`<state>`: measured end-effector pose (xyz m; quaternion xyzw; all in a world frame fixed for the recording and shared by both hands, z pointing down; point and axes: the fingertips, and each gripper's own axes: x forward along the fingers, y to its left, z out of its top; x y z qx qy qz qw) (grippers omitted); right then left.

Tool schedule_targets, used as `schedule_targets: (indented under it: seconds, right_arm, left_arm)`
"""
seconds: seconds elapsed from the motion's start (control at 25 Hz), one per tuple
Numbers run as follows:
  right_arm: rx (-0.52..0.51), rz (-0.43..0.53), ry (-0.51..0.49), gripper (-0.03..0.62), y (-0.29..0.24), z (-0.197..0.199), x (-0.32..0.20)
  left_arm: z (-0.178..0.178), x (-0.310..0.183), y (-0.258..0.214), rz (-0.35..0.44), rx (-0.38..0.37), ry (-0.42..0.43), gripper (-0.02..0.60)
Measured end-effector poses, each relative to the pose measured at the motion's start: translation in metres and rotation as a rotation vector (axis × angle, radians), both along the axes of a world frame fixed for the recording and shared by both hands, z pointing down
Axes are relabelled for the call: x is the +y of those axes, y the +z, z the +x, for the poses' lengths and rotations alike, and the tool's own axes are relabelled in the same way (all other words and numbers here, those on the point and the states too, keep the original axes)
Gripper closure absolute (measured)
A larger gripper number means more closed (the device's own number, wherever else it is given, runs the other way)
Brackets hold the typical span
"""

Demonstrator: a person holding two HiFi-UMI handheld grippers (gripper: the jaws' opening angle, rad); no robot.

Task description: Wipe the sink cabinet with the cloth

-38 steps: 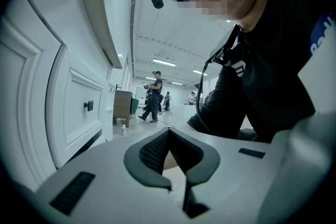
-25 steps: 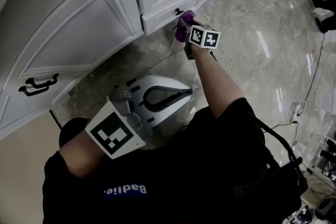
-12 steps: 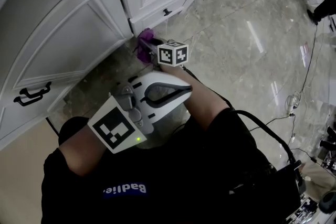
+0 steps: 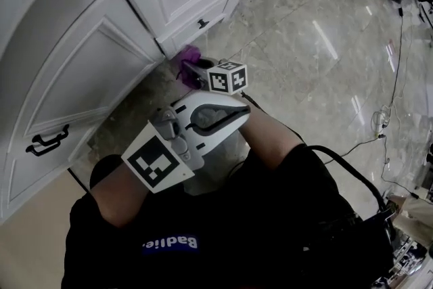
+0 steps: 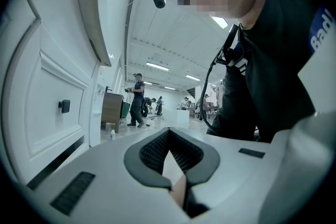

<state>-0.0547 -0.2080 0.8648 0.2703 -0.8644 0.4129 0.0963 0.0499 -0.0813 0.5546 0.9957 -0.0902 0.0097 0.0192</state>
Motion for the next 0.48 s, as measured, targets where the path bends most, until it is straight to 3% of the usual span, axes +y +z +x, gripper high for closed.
schedule_targets:
  seconds: [0.16, 0.32, 0.48]
  right_arm:
    - [0.035, 0.031, 0.053, 0.537, -0.014, 0.051, 0.002]
    - [0.050, 0.020, 0.156, 0.537, -0.054, 0.107, 0.008]
    - [0.021, 0.031, 0.216, 0.537, -0.128, 0.144, 0.034]
  left_arm:
    - [0.014, -0.004, -0.008, -0.022, 0.037, 0.007, 0.581]
    - [0.024, -0.004, -0.041, -0.102, 0.116, -0.039, 0.581]
    - [0.034, 0.011, -0.090, -0.186, 0.089, -0.033, 0.581]
